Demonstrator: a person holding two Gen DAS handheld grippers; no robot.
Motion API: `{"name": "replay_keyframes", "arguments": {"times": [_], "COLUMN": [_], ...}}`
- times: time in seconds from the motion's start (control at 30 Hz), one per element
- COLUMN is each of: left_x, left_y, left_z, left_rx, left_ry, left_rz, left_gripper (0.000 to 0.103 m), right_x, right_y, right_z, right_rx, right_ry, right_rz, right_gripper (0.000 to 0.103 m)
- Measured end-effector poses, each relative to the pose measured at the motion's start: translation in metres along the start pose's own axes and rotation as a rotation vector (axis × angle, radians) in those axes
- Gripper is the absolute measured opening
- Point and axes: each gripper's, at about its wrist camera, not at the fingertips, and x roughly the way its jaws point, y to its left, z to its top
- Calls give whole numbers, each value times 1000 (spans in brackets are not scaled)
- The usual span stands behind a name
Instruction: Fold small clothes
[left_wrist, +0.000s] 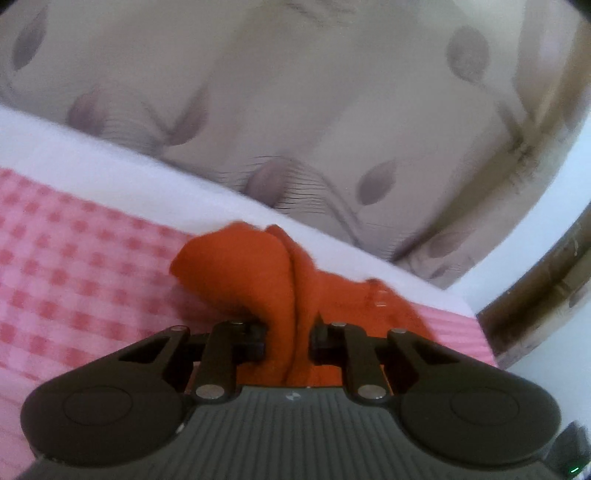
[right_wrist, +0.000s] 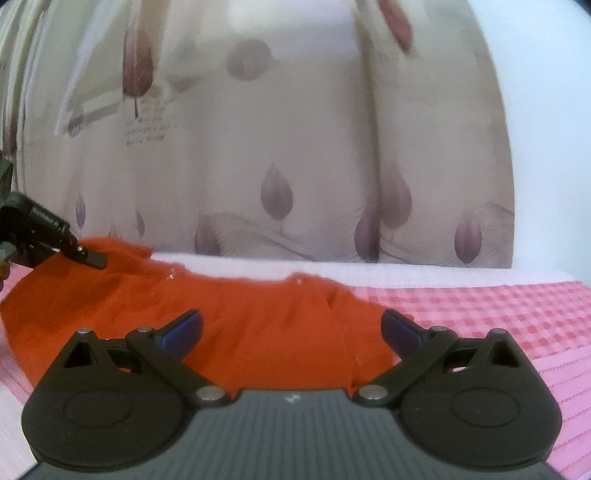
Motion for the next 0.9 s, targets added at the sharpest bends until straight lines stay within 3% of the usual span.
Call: {"name": "replay_keyframes", "arguments": {"times": [0.2, 0.33, 0.5, 0.63, 0.7, 0.77, 0.8, 0.83, 0.87, 0.9], "left_x": [13, 40, 80, 102, 105, 91, 80, 70, 54, 35], "left_y": [-94, -142, -174, -184, -181, -178, -179, -179, -175, -168], "left_z": [4, -5, -31, -46, -48, -48, -45, -43, -43, -45], "left_rx": [72, 77, 0, -36, -97, -141, -131, -120, -113, -102], "left_ry": [56, 111, 189, 232, 253, 216, 182, 148, 100, 31], "left_rz": [-20, -23, -18, -43, -130, -226, -259, -288, -314, -319], "left_gripper": [20, 20, 20, 22, 38, 42, 59, 67, 87, 97], "right_x": [-6, -22, -48, -48, -47, -47, -47, -46, -45, -45], "right_y": [-8, -30, -69, -89, -91, -91, -91, -91, -91, -90], "right_z": [0, -4, -18, -22, -22, -21, -21, -20, -20, -20], "right_rx": [54, 202, 455, 575, 586, 583, 579, 576, 574, 573], "right_ry": [-41, -117, -216, -222, -225, -223, -220, -216, -214, -211], "right_rz": [16, 26, 103, 114, 122, 125, 132, 144, 154, 167], "right_gripper": [103, 103, 103, 103, 103, 103, 103, 103, 103, 103]}}
